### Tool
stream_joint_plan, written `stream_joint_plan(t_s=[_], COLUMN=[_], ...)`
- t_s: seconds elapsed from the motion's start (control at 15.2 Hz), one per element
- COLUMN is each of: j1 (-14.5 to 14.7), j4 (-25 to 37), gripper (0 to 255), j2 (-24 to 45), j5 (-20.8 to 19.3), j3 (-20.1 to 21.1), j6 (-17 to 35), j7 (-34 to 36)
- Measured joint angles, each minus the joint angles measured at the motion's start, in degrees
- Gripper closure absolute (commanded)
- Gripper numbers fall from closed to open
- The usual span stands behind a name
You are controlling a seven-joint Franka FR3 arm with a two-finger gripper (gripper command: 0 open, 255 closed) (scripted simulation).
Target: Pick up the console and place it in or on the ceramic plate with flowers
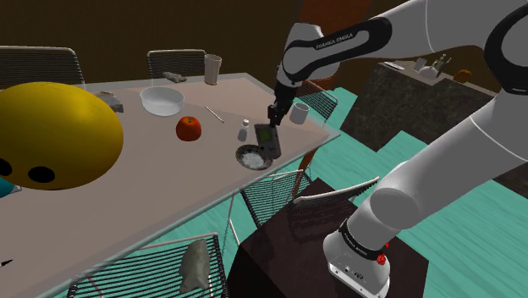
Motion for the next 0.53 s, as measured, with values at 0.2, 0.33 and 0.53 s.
stream_joint_plan(t_s=[0.2,0.33,0.53], j1=[0.0,0.0,0.0], j4=[-0.9,-1.9,-2.7], gripper=[255,255,255], j2=[1.4,2.2,3.7], j5=[0.0,0.0,0.1], j3=[0.0,0.0,0.0], j6=[2.4,4.0,6.8], j7=[0.1,0.0,0.0])
